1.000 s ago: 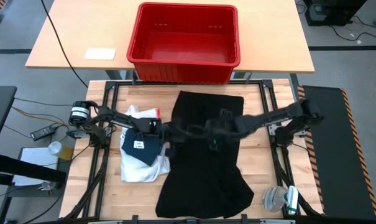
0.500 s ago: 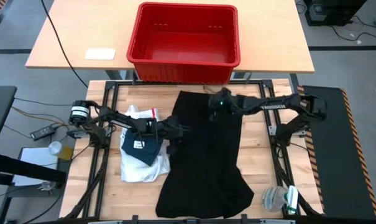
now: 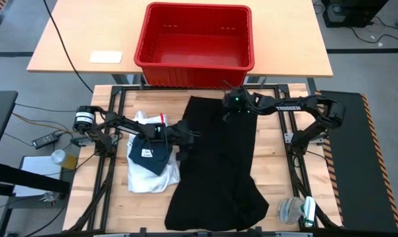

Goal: Fold laundry
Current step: Fold the black shirt

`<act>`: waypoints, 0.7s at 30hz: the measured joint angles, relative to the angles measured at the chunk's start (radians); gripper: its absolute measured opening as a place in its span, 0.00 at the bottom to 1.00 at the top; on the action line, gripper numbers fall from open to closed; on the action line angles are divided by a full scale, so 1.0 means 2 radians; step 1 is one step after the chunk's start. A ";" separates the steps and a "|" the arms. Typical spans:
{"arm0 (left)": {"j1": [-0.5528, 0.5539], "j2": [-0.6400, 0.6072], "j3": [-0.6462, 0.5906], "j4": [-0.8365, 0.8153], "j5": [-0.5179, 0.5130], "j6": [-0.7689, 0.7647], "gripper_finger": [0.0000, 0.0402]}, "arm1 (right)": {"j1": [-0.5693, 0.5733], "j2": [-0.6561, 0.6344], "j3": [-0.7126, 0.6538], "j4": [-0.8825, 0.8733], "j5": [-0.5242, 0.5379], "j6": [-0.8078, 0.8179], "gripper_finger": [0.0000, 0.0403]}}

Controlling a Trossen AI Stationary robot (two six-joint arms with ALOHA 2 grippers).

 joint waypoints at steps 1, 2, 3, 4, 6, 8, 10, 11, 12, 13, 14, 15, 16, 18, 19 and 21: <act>0.000 0.000 0.000 0.002 0.000 0.005 0.48 | 0.000 0.002 0.000 0.003 -0.002 -0.009 0.38; 0.002 0.000 0.000 0.006 0.000 0.008 0.48 | -0.001 0.005 0.000 0.009 -0.008 -0.016 0.38; 0.003 0.000 0.000 0.013 0.001 0.008 0.48 | -0.001 0.010 0.000 0.016 -0.013 -0.026 0.39; 0.005 0.000 0.000 0.022 0.002 0.007 0.48 | -0.001 0.015 0.000 0.020 -0.019 -0.036 0.40; 0.008 0.000 0.000 0.032 0.001 0.001 0.48 | -0.001 0.023 0.004 0.022 -0.025 -0.060 0.45; 0.010 0.000 0.000 0.037 0.001 0.003 0.48 | 0.000 0.033 0.013 0.027 -0.023 -0.068 0.50; 0.013 0.000 0.000 0.043 0.001 0.008 0.48 | -0.001 0.042 0.018 0.025 -0.013 -0.073 0.55; 0.014 0.000 0.000 0.044 0.001 0.007 0.48 | -0.002 0.044 0.019 0.023 -0.009 -0.075 0.58; 0.015 0.000 0.000 0.042 0.002 0.007 0.48 | -0.004 0.044 0.020 0.020 -0.009 -0.077 0.60; 0.015 0.000 0.000 0.039 0.001 0.005 0.48 | -0.005 0.044 0.020 0.020 -0.013 -0.080 0.62; 0.015 0.000 0.000 0.038 0.001 0.004 0.48 | -0.006 0.043 0.021 0.020 -0.020 -0.081 0.64; 0.015 0.000 0.000 0.038 0.001 0.003 0.48 | -0.008 0.043 0.021 0.017 -0.027 -0.081 0.65; 0.015 0.000 0.000 0.038 0.000 0.003 0.48 | -0.008 0.043 0.021 0.010 -0.034 -0.081 0.67; 0.015 0.000 0.000 0.038 0.000 0.003 0.48 | -0.009 0.043 0.021 -0.006 -0.052 -0.083 0.69; 0.015 0.000 0.000 0.038 0.000 0.003 0.48 | -0.008 0.043 0.021 -0.013 -0.064 -0.085 0.70; 0.015 0.000 0.000 0.038 0.001 0.003 0.48 | -0.004 0.043 0.021 -0.017 -0.081 -0.094 0.70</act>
